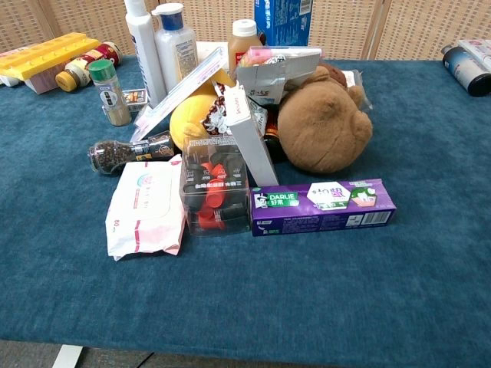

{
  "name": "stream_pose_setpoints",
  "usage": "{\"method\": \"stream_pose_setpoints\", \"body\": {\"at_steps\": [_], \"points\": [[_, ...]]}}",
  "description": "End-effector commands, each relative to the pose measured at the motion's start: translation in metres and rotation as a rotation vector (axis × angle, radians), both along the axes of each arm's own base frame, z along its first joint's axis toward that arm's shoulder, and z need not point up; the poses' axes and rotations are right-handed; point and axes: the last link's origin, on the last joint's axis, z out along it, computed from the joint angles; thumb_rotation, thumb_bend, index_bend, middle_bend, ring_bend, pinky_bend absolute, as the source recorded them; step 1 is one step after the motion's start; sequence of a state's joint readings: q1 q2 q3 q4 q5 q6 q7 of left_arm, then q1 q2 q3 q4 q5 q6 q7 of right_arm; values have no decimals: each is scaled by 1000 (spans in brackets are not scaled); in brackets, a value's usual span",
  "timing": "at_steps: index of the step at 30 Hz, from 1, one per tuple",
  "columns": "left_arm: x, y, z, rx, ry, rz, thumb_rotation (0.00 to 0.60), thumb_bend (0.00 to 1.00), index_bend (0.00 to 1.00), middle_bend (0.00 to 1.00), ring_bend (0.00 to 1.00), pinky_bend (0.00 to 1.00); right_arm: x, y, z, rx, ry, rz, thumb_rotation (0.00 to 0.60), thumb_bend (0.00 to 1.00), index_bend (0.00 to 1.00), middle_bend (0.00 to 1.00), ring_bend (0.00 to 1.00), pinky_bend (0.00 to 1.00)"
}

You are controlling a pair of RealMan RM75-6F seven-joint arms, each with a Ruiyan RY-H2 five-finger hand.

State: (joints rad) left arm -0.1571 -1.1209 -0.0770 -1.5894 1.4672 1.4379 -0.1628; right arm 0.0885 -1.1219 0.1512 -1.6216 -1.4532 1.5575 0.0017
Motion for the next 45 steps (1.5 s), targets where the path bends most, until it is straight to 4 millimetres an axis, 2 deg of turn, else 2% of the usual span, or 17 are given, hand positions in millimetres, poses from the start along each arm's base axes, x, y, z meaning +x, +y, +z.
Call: {"method": "stream_pose_setpoints", "body": {"at_steps": [1,5,8,13,16,22,30,37,45], "points": [[-1,1,-1,0,-4,4,600,2,181,0,0,0,0,0,0,3,-1,0,600,0,0,0,0,0],[-7,8,-6,-4,-41,20,600,2,181,0,0,0,0,0,0,3,-8,-1,600,0,0,0,0,0],[-11,21,-14,14,-121,25,600,2,183,0,0,0,0,0,0,1,-11,-3,600,0,0,0,0,0],[-20,49,-38,50,-295,50,600,2,187,0,0,0,-1,0,0,5,-10,-7,600,0,0,0,0,0],[-20,66,-54,41,-370,69,600,1,186,0,0,0,-1,0,0,6,-11,-8,600,0,0,0,0,0],[-9,98,-76,18,-442,99,600,0,187,0,0,0,-1,0,1,4,-19,-11,600,0,0,0,0,0],[9,134,-88,4,-482,130,600,1,187,0,0,0,-2,-1,3,4,-31,-12,600,0,0,0,0,0],[28,167,-107,-30,-482,160,600,0,187,0,0,0,-1,0,5,5,-39,-8,600,0,0,0,0,0],[46,189,-132,-74,-432,169,600,2,187,0,0,0,-5,-2,9,-1,-49,-18,600,0,0,0,0,0]]}}
